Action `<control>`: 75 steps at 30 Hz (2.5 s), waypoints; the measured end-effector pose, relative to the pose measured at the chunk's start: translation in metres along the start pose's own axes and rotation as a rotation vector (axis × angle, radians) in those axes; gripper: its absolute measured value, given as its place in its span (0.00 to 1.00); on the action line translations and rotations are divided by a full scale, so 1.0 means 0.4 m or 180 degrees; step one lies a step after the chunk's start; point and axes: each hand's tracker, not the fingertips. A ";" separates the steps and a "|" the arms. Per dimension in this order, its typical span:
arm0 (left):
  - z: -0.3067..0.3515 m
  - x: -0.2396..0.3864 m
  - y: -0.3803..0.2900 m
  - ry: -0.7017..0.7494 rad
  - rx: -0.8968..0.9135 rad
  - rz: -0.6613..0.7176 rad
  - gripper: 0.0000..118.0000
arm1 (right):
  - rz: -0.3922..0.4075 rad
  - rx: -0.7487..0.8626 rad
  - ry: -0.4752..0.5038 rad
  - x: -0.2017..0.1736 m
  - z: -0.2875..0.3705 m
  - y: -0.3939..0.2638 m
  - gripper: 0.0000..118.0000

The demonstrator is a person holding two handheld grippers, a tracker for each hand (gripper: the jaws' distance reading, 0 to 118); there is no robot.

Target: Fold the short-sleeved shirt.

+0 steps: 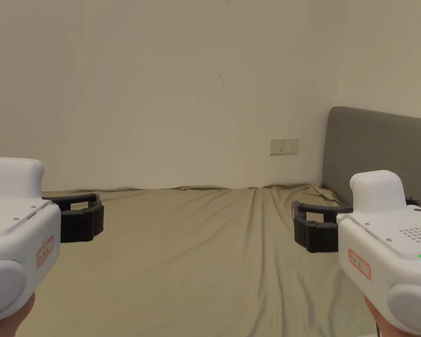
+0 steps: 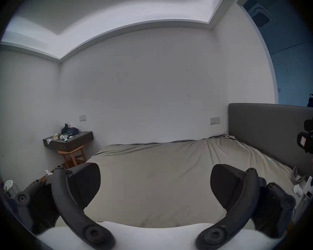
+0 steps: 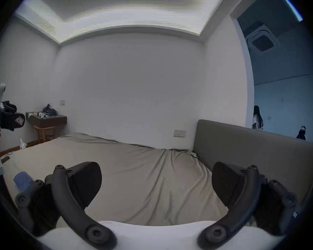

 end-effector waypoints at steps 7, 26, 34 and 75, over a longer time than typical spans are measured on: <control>0.011 -0.020 -0.004 0.0004 0.0033 0.0045 1.00 | -0.0024 0.0067 -0.0066 0.016 0.005 0.012 1.00; 0.014 -0.061 -0.008 0.0077 0.0040 0.0083 1.00 | -0.0274 0.0034 0.0118 0.021 -0.013 0.010 1.00; 0.012 -0.065 -0.017 0.0075 0.0012 0.0078 1.00 | -0.0158 0.0025 0.0063 0.010 -0.012 0.009 1.00; -0.012 -0.054 -0.012 -0.0100 -0.0021 0.0112 1.00 | -0.0367 -0.0136 0.0124 -0.004 0.025 0.086 1.00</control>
